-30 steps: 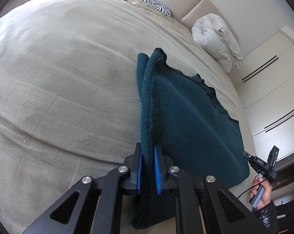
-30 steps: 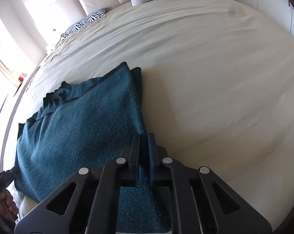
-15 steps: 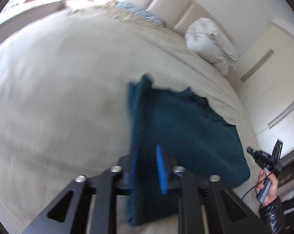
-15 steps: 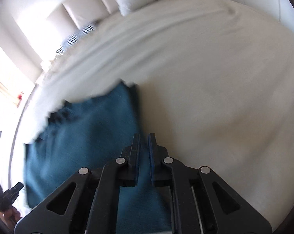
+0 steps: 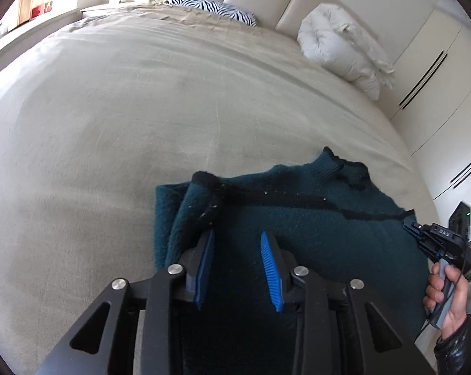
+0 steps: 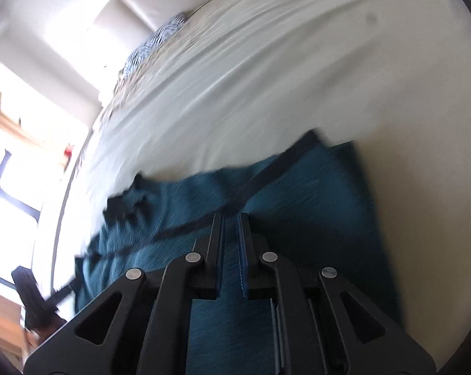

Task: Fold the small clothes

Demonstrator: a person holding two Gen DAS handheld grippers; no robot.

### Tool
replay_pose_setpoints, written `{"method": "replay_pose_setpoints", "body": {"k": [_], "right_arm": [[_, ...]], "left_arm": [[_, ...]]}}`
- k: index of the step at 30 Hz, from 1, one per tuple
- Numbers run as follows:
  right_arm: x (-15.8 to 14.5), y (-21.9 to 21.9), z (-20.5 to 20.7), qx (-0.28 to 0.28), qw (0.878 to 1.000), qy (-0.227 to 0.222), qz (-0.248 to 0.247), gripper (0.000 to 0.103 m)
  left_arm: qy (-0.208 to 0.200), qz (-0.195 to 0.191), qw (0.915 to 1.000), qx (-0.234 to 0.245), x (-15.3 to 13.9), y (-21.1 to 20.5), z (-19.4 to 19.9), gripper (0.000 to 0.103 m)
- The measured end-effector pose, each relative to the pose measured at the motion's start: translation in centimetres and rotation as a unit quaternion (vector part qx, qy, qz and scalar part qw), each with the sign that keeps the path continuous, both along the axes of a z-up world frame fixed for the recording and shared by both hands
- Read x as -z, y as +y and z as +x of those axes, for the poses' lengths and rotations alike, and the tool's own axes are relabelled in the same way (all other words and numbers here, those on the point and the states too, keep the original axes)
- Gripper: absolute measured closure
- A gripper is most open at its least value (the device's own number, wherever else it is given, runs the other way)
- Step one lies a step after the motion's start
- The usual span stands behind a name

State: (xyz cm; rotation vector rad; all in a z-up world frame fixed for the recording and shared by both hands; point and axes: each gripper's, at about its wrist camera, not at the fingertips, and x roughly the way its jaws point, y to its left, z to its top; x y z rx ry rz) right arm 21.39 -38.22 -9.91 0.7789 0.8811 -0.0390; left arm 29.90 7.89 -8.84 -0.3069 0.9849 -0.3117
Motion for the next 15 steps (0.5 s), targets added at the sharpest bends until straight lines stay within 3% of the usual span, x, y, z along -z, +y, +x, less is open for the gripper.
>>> {"method": "replay_pose_setpoints", "body": {"k": [2, 8, 12, 14, 15], "right_arm": [[0.6, -1.6, -0.5, 0.015, 1.0, -0.012, 0.023, 0.096], [0.6, -4.2, -2.0, 0.06, 0.998, -0.01, 0.014, 0.096], [-1.4, -3.3, -4.0, 0.059, 0.998, -0.01, -0.007, 0.095], [-2.5, -1.9, -5.3, 0.032, 0.999, -0.022, -0.003, 0.095], [-2.9, -0.6, -6.1, 0.01, 0.999, -0.031, 0.003, 0.095]], "left_arm": [[0.003, -0.01, 0.9999, -0.005, 0.3, 0.7, -0.1, 0.076], [0.001, -0.016, 0.9999, -0.006, 0.5, 1.3, -0.8, 0.082], [-0.006, 0.01, 0.9998, -0.014, -0.5, 0.9, -1.9, 0.083], [-0.014, 0.035, 0.9992, -0.016, -1.5, 0.4, -3.1, 0.078], [-0.021, 0.04, 0.9989, -0.015, -1.9, 0.2, -3.8, 0.07]]}}
